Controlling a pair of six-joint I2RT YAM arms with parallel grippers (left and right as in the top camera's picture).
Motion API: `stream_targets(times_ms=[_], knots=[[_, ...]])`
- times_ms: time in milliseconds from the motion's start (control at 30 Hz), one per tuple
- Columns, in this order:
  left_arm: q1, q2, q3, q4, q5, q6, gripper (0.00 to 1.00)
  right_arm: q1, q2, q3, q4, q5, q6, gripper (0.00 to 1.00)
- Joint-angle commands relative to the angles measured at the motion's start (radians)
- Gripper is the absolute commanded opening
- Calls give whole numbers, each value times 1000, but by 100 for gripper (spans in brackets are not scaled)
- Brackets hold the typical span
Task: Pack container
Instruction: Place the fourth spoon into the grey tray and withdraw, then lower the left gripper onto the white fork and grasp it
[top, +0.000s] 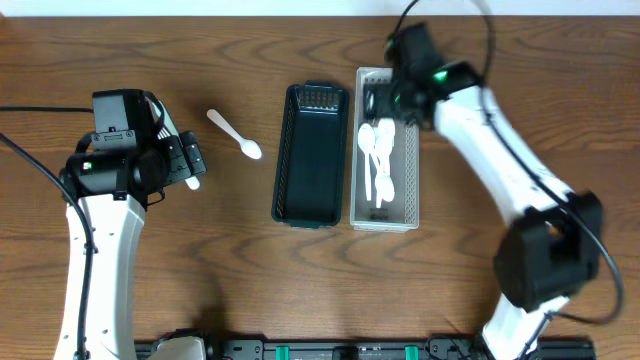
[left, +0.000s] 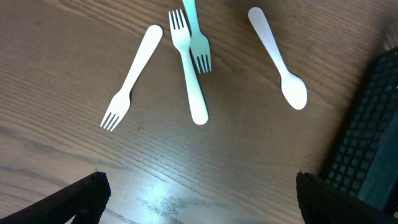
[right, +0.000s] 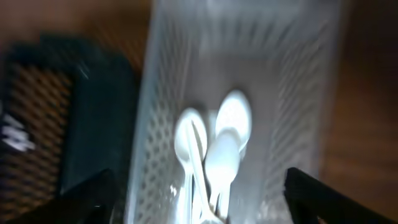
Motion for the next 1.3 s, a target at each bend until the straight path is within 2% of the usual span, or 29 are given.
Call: stream_targets(times_ms=[0, 167, 300, 400, 467, 533, 567, 767, 900, 1067, 1200, 1267], knots=[[5, 5, 13, -2, -4, 8, 98, -117, -127, 69, 8, 48, -40, 93], [5, 5, 13, -27, 37, 5, 98, -339, -158, 67, -33, 46, -40, 95], [5, 5, 13, -22, 177, 5, 98, -478, -132, 51, -119, 46, -40, 95], [2, 10, 13, -4, 235, -7, 98, -544, -110, 27, -166, 46, -40, 99], [2, 15, 13, 3, 217, -97, 98, -574, -100, 4, -177, 45, -39, 99], [2, 32, 13, -29, 84, -334, 98, -602, -86, -27, -178, 43, -39, 99], [2, 40, 13, -42, 43, -402, 98, -608, -82, -40, -177, 43, -39, 99], [2, 162, 35, 45, 98, -488, 99, -618, -79, -112, -161, 43, -17, 99], [3, 302, 90, 55, 100, -480, 99, -618, -79, -130, -148, 43, -17, 99], [5, 449, 157, 51, 45, -365, 100, -615, -79, -130, -148, 43, -17, 99], [6, 511, 171, 53, -47, -323, 88, -615, -79, -130, -145, 43, -16, 99], [8, 539, 171, 59, -76, -314, 85, -615, -79, -130, -140, 43, -17, 99]])
